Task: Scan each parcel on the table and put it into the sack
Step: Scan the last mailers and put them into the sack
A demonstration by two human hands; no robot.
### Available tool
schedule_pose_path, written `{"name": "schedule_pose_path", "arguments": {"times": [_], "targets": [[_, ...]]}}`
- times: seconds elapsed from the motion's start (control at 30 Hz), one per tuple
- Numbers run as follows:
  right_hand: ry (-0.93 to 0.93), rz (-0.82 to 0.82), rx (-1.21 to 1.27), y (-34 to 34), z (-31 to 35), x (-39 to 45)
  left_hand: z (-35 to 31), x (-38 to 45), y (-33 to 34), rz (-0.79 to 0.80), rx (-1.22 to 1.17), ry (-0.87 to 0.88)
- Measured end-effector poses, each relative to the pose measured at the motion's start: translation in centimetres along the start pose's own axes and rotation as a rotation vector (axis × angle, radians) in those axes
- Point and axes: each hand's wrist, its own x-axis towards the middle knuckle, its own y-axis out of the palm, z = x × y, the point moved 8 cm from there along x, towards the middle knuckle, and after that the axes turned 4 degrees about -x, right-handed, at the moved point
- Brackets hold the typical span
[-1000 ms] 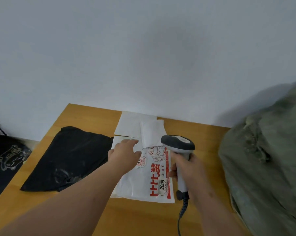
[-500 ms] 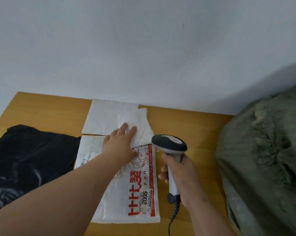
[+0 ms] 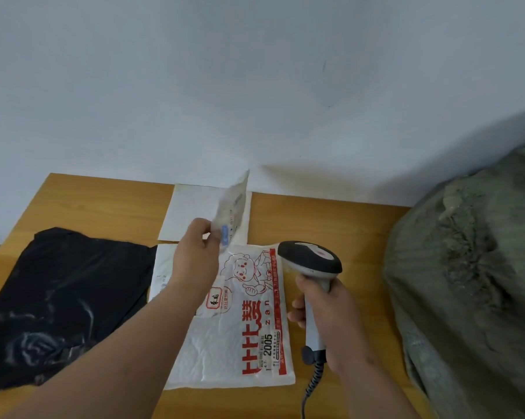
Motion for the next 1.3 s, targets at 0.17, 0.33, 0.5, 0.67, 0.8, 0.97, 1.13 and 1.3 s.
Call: {"name": "schedule_pose_path", "arguments": {"times": [0.17, 0.33, 0.5, 0.67, 0.8, 0.97, 1.13, 1.3], "targets": [[-0.031, 0.005, -0.019, 1.1, 0.8, -3.5, 0.9, -3.3, -3.3, -0.004, -0.408, -0.245], [-0.077, 0.043, -0.026, 2.4, 1.5, -8.0, 0.9, -6.5, -6.8, 0.001, -0.5, -0.262], [-0.146, 0.051, 0.002, 3.4, 1.4, -12.8, 0.7, -9.9, -10.1, 0.008, -0.499, -0.239], [-0.253, 0.045, -0.049, 3.8, 1.4, -17.8, 0.5, -13.6, -13.0, -0.003, -0.482, -0.185], [-0.289, 0.055, -0.009, 3.8, 1.1, -21.3, 0.1, -16.6, -14.7, -0.009, -0.477, -0.131], [-0.32, 0.066, 0.058, 3.3, 0.7, -25.1, -0.5, -19.7, -15.8, 0.005, -0.456, -0.077], [-0.363, 0.049, 0.062, 2.2, 0.1, -27.7, -1.1, -22.1, -16.2, 0.017, -0.455, -0.046], [-0.387, 0.034, 0.09, 1.0, -0.6, -29.8, -1.6, -23.7, -15.7, 0.046, -0.464, -0.034]]}}
